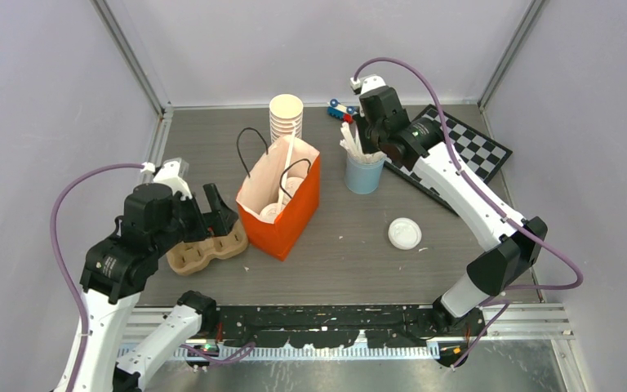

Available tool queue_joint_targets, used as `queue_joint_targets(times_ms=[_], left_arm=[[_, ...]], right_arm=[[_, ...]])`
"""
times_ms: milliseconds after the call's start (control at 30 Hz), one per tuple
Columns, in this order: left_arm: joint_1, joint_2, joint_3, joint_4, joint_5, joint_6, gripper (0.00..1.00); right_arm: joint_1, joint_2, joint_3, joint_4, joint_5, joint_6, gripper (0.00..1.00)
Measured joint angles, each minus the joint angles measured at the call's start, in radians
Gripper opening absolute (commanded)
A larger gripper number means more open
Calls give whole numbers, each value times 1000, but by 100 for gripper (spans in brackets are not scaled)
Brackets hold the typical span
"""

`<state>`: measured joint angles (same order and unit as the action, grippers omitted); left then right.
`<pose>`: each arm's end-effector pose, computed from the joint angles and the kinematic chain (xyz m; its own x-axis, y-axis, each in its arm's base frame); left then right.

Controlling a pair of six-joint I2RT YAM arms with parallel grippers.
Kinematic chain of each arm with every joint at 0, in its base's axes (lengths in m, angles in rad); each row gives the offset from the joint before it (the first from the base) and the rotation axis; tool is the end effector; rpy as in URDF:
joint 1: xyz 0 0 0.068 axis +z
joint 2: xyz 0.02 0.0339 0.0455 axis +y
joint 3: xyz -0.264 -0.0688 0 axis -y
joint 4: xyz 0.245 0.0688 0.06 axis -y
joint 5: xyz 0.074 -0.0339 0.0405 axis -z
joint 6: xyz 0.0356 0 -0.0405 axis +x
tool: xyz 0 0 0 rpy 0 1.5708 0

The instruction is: Pack the takeout coffee

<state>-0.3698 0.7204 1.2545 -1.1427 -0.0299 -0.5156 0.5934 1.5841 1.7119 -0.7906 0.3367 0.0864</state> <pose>0.0860 -0.0322 0.4014 -0.6306 -0.2841 -0.7222 0.0316 0.9204 -0.3897 0.2915 0.1824 0.4020 -0.5351 -0.2627 -0.8029 -0.2667 0.9543 -0.1345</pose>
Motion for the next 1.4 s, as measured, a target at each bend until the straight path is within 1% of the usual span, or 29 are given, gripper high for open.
queue_joint_targets(times_ms=[167, 300, 533, 700, 867, 1033, 1133, 1200, 1400], left_arm=[[0, -1, 0, 0, 0, 0, 100], [0, -1, 0, 0, -4, 0, 100], [0, -1, 0, 0, -5, 0, 100], [0, -1, 0, 0, -4, 3, 100], [0, -1, 0, 0, -4, 5, 100], [0, 0, 0, 0, -4, 5, 100], [0, 0, 0, 0, -4, 8, 100], [0, -1, 0, 0, -4, 16, 100], [0, 5, 19, -19, -5, 50, 100]], right_arm=[[0, 1, 16, -29, 11, -2, 0], [0, 1, 115, -93, 26, -6, 0], [0, -20, 256, -145, 39, -13, 0], [0, -60, 312, -176, 47, -41, 0], [0, -95, 432, -171, 29, -49, 0], [0, -163, 471, -113, -82, -13, 0], [0, -177, 488, -52, -208, 29, 0], [0, -184, 470, -9, -288, 64, 0], [0, -143, 446, 19, -502, 194, 0]])
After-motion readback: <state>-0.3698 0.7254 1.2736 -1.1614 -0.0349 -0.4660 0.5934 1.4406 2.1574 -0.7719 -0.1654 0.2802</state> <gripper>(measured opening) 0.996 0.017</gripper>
